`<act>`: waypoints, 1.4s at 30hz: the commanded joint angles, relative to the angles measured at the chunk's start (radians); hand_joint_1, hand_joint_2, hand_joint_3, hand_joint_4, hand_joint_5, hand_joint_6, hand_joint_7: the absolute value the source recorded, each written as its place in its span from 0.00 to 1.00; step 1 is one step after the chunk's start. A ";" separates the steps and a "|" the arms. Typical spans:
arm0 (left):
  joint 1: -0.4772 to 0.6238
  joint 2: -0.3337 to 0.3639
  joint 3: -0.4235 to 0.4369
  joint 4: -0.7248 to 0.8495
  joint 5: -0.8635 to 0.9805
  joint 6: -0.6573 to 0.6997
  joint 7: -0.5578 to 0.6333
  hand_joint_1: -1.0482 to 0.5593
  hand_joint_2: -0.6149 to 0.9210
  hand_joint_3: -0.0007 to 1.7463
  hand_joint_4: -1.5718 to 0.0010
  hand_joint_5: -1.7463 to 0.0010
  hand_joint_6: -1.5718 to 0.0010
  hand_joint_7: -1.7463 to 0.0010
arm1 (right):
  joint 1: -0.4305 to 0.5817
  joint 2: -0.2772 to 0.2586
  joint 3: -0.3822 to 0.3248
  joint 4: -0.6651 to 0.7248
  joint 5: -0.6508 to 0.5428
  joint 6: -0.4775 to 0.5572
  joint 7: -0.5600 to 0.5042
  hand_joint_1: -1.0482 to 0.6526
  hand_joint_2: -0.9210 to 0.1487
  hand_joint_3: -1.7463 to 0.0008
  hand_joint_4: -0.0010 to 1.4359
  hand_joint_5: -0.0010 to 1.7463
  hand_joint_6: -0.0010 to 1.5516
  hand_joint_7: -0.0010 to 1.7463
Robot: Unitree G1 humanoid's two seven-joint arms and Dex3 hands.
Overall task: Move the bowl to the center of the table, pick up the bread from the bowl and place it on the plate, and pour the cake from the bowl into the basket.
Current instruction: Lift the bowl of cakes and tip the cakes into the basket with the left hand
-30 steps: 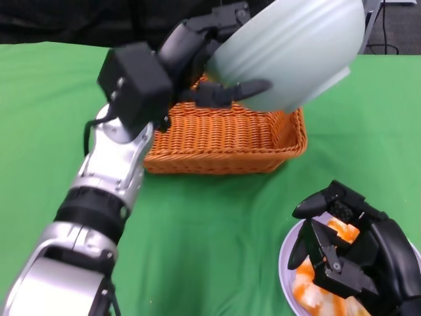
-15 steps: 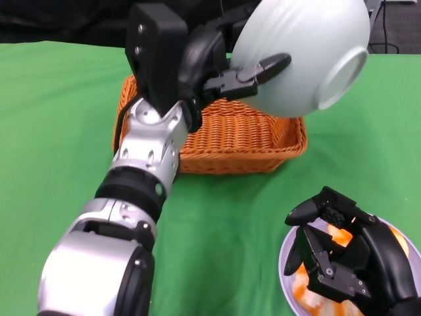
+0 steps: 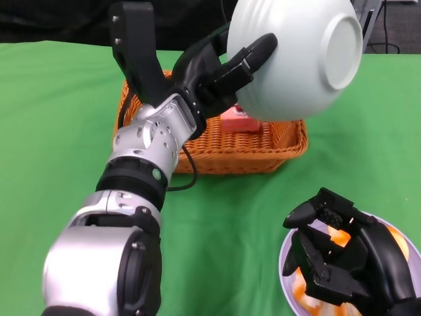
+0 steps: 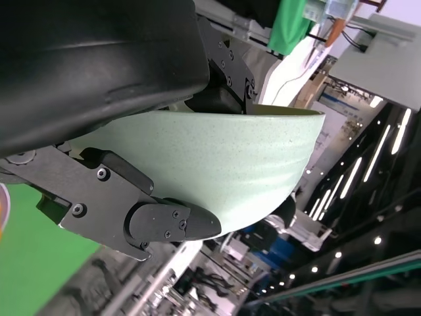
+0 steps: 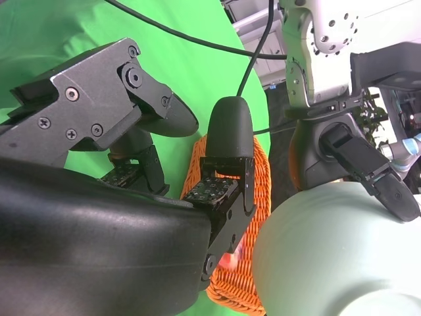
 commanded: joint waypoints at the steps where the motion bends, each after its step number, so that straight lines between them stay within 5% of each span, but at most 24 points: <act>1: -0.057 0.005 0.037 0.020 -0.035 0.012 0.006 0.54 0.99 0.37 0.54 0.00 0.56 0.10 | 0.006 -0.013 -0.007 0.004 0.000 -0.016 0.005 0.56 0.37 0.32 0.49 0.97 0.43 0.82; 12: -0.114 0.026 0.210 0.106 -0.175 0.173 0.083 0.53 0.93 0.42 0.53 0.00 0.57 0.09 | 0.012 -0.013 0.002 -0.003 -0.019 -0.015 -0.002 0.56 0.38 0.31 0.49 0.98 0.42 0.84; 19: -0.126 0.029 0.287 0.120 -0.234 0.219 0.168 0.48 1.00 0.27 0.52 0.00 0.60 0.06 | 0.013 -0.009 0.001 0.001 -0.028 -0.019 -0.004 0.57 0.37 0.31 0.49 0.97 0.42 0.84; 29: -0.125 0.027 0.343 0.124 -0.281 0.230 0.205 0.50 1.00 0.29 0.54 0.00 0.65 0.00 | 0.013 -0.007 0.003 0.000 -0.033 -0.020 -0.010 0.57 0.38 0.29 0.49 0.98 0.42 0.84; 37: -0.120 0.027 0.335 0.114 -0.276 0.226 0.209 0.49 1.00 0.30 0.54 0.00 0.65 0.00 | 0.015 -0.011 0.005 -0.003 -0.039 -0.021 -0.010 0.57 0.38 0.30 0.49 0.97 0.42 0.84; 42: -0.108 0.032 0.218 0.056 -0.194 0.209 0.099 0.48 1.00 0.24 0.54 0.00 0.60 0.06 | 0.012 -0.010 0.001 0.000 -0.028 -0.019 -0.003 0.56 0.38 0.30 0.49 0.97 0.42 0.83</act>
